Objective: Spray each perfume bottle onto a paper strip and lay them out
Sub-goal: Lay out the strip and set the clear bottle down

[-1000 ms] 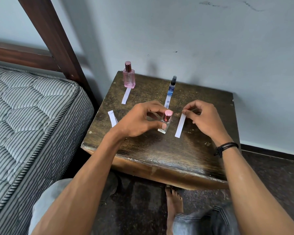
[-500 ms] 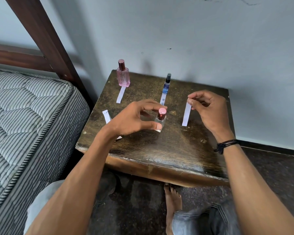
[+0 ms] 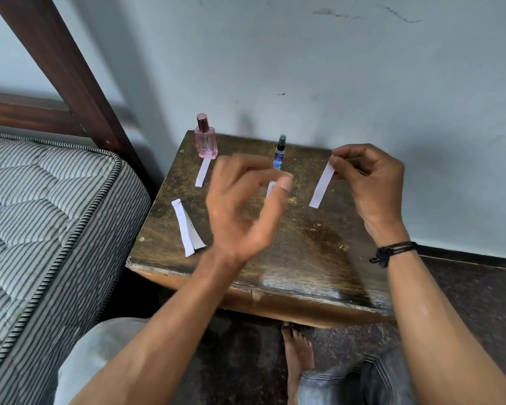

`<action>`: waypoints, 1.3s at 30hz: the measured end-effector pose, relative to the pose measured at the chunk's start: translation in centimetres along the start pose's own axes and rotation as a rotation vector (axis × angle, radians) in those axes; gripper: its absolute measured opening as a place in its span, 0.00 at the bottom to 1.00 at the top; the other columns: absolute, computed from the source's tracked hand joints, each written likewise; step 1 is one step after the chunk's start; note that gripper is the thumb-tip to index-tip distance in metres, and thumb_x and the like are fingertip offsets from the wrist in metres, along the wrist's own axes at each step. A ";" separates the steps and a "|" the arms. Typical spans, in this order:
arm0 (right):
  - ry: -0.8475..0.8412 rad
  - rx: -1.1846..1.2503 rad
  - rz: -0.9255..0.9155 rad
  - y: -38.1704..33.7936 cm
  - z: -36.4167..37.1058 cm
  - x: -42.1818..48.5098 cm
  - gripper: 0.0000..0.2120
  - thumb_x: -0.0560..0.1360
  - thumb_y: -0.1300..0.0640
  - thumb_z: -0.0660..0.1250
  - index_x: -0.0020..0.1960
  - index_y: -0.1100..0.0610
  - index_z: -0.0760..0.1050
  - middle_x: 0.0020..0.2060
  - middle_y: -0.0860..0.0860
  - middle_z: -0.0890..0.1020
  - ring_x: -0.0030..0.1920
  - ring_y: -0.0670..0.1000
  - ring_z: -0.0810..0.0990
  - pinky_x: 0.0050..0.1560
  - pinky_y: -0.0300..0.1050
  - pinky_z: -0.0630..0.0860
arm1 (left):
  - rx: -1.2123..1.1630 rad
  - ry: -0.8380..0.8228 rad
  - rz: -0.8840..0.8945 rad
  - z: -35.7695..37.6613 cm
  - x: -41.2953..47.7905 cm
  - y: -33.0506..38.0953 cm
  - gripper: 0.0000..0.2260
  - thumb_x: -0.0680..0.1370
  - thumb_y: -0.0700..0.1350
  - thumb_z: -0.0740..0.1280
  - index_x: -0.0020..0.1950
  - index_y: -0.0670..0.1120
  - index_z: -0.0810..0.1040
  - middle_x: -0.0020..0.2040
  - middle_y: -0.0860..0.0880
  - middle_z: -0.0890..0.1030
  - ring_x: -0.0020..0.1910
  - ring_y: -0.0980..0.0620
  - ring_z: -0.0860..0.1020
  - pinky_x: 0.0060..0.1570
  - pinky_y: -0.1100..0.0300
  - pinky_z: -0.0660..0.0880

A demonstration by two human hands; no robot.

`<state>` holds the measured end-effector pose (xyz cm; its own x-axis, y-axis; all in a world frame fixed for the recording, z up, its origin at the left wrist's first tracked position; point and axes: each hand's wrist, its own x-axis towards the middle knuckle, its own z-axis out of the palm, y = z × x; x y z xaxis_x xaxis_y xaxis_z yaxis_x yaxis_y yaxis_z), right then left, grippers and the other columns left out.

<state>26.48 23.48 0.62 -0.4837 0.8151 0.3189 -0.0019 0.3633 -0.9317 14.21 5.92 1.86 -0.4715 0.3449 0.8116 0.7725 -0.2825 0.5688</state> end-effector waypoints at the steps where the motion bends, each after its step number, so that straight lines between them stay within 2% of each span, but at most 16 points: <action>1: 0.005 0.012 0.000 -0.3 -0.1 0.0 0.07 0.76 0.62 0.75 0.48 0.51 0.84 0.40 0.45 0.86 0.42 0.50 0.86 0.47 0.49 0.83 | 0.030 0.023 0.086 0.6 -0.5 1.1 0.08 0.75 0.40 0.70 0.38 0.38 0.84 0.40 0.46 0.81 0.41 0.52 0.76 0.42 0.56 0.71; 3: 0.021 0.010 -0.021 -0.6 -0.3 0.1 0.05 0.76 0.63 0.74 0.48 0.55 0.83 0.39 0.44 0.86 0.38 0.47 0.84 0.44 0.42 0.80 | -0.003 -0.036 0.186 2.1 -2.3 3.2 0.08 0.75 0.39 0.70 0.39 0.38 0.85 0.38 0.44 0.83 0.37 0.48 0.78 0.38 0.54 0.72; 5: 0.033 -0.003 -0.038 -0.7 -0.5 0.0 0.04 0.76 0.65 0.74 0.49 0.59 0.83 0.39 0.48 0.85 0.36 0.47 0.82 0.43 0.40 0.80 | -0.069 -0.164 0.135 3.6 -4.5 4.6 0.06 0.77 0.38 0.71 0.42 0.38 0.86 0.39 0.44 0.83 0.37 0.47 0.78 0.38 0.53 0.74; 7: 0.031 0.009 -0.033 -0.7 -0.8 0.0 0.04 0.76 0.66 0.74 0.49 0.59 0.83 0.38 0.48 0.85 0.36 0.47 0.82 0.44 0.43 0.81 | -0.083 -0.255 -0.043 4.8 -6.3 5.0 0.05 0.78 0.39 0.71 0.45 0.39 0.85 0.41 0.46 0.83 0.39 0.48 0.79 0.41 0.53 0.76; 9: 0.045 0.016 -0.025 -0.6 -1.2 0.0 0.06 0.75 0.65 0.74 0.47 0.56 0.83 0.37 0.45 0.85 0.36 0.48 0.82 0.44 0.45 0.81 | -0.068 -0.300 -0.322 5.5 -6.9 4.7 0.06 0.80 0.42 0.70 0.46 0.43 0.84 0.43 0.51 0.82 0.42 0.53 0.79 0.43 0.55 0.77; 11: 0.072 0.044 -0.016 -0.6 -1.8 0.1 0.06 0.75 0.65 0.74 0.46 0.55 0.83 0.37 0.45 0.85 0.37 0.50 0.82 0.45 0.49 0.81 | -0.091 -0.303 -0.643 5.7 -6.8 4.5 0.05 0.80 0.45 0.69 0.46 0.48 0.83 0.43 0.56 0.81 0.42 0.59 0.78 0.44 0.57 0.77; 13: 0.097 0.072 -0.011 -0.5 -2.1 0.2 0.06 0.74 0.66 0.75 0.47 0.56 0.84 0.38 0.45 0.85 0.38 0.51 0.82 0.45 0.49 0.82 | -0.151 -0.275 -0.900 5.8 -6.7 4.3 0.03 0.79 0.47 0.69 0.48 0.51 0.83 0.43 0.57 0.83 0.42 0.58 0.81 0.47 0.53 0.80; 16: 0.114 0.097 -0.010 -0.5 -2.4 0.1 0.05 0.74 0.66 0.75 0.48 0.59 0.84 0.39 0.48 0.85 0.38 0.52 0.83 0.43 0.44 0.81 | -0.246 -0.260 -1.111 6.0 -6.2 4.0 0.07 0.79 0.41 0.68 0.54 0.51 0.83 0.42 0.51 0.84 0.39 0.54 0.82 0.49 0.47 0.82; 18: 0.110 0.105 -0.010 -0.4 -2.5 0.1 0.05 0.74 0.66 0.74 0.48 0.59 0.83 0.39 0.47 0.85 0.38 0.50 0.83 0.42 0.42 0.80 | -0.342 -0.257 -1.208 6.4 -5.8 3.7 0.12 0.79 0.36 0.67 0.60 0.48 0.81 0.45 0.49 0.84 0.37 0.54 0.81 0.51 0.50 0.82; 20: 0.100 0.106 -0.009 -0.3 -2.5 0.1 0.05 0.74 0.67 0.74 0.47 0.59 0.83 0.38 0.46 0.85 0.38 0.50 0.83 0.42 0.41 0.79 | -0.462 -0.249 -1.294 6.7 -5.5 3.5 0.17 0.79 0.32 0.66 0.66 0.45 0.78 0.51 0.45 0.83 0.40 0.52 0.80 0.49 0.56 0.82; 22: 0.090 0.109 -0.003 -0.1 -2.5 0.0 0.05 0.74 0.67 0.74 0.47 0.59 0.83 0.38 0.46 0.85 0.38 0.50 0.83 0.42 0.42 0.79 | -0.586 -0.255 -1.347 7.0 -5.2 3.2 0.19 0.80 0.32 0.65 0.70 0.45 0.76 0.56 0.43 0.82 0.42 0.50 0.80 0.46 0.59 0.82; 24: 0.080 0.111 0.002 0.0 -2.6 -0.1 0.04 0.74 0.67 0.74 0.48 0.60 0.83 0.39 0.47 0.85 0.39 0.50 0.83 0.42 0.42 0.80 | -0.693 -0.264 -1.366 7.1 -5.1 3.0 0.17 0.81 0.33 0.64 0.68 0.45 0.77 0.58 0.42 0.83 0.44 0.49 0.81 0.45 0.59 0.82; 28: 0.073 0.109 0.008 0.3 -2.7 -0.2 0.04 0.74 0.67 0.74 0.49 0.63 0.83 0.39 0.48 0.85 0.40 0.49 0.83 0.42 0.41 0.80 | -0.775 -0.295 -1.362 7.4 -5.1 2.7 0.10 0.82 0.37 0.64 0.61 0.43 0.81 0.50 0.45 0.85 0.43 0.51 0.81 0.43 0.61 0.79; 32: 0.071 0.099 0.016 0.7 -2.8 -0.3 0.05 0.74 0.68 0.74 0.49 0.63 0.83 0.40 0.48 0.85 0.40 0.48 0.84 0.42 0.40 0.80 | -0.740 -0.315 -1.345 7.6 -5.3 2.5 0.09 0.82 0.40 0.65 0.59 0.39 0.82 0.46 0.46 0.83 0.43 0.52 0.79 0.43 0.61 0.77; 39: 0.054 0.099 0.021 1.0 -3.0 -0.2 0.07 0.74 0.67 0.74 0.45 0.56 0.83 0.40 0.48 0.86 0.39 0.49 0.84 0.40 0.39 0.79 | -0.731 -0.314 -1.347 7.6 -5.6 2.3 0.07 0.81 0.40 0.67 0.54 0.40 0.84 0.44 0.46 0.83 0.42 0.53 0.78 0.43 0.62 0.74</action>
<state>29.20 25.03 0.17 -0.4364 0.8461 0.3059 -0.0804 0.3020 -0.9499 21.86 10.11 -2.31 -0.4431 0.8315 -0.3352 -0.5396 0.0513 0.8404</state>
